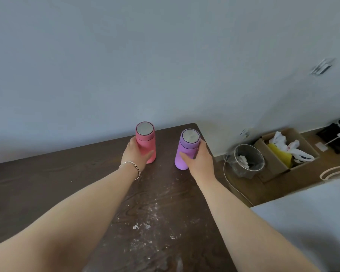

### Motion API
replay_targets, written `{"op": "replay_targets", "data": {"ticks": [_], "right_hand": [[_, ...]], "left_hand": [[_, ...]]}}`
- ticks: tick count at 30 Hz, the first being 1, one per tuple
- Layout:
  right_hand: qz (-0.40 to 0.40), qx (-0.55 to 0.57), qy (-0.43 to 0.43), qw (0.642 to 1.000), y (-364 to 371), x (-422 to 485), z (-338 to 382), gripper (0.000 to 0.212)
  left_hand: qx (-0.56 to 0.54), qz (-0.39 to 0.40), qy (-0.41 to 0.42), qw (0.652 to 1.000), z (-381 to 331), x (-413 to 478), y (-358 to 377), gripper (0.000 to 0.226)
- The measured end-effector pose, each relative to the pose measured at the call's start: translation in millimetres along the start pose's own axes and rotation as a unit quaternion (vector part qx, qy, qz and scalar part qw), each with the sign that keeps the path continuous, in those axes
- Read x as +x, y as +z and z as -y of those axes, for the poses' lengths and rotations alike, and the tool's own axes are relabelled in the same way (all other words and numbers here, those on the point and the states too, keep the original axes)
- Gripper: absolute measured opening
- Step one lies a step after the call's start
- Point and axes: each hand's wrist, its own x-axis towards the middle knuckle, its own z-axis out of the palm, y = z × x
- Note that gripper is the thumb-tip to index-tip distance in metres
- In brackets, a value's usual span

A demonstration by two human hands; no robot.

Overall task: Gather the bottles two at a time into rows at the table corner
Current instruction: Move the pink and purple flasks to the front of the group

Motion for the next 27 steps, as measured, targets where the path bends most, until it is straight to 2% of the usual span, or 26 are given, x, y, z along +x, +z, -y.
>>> {"op": "replay_targets", "data": {"ticks": [4, 14, 27], "right_hand": [[0.014, 0.006, -0.003, 1.0, 1.8, 6.0, -4.5, 0.073], [0.002, 0.027, -0.017, 0.999, -3.4, -11.0, 4.8, 0.069], [-0.056, 0.044, -0.004, 0.997, -10.6, -152.1, 60.7, 0.068]], "left_hand": [[-0.037, -0.008, -0.017, 0.999, 4.8, 4.6, 4.1, 0.051], [-0.049, -0.012, 0.013, 0.999, 15.8, -21.4, -5.8, 0.056], [-0.057, 0.018, 0.068, 0.996, 65.1, -123.1, -88.7, 0.05]]}}
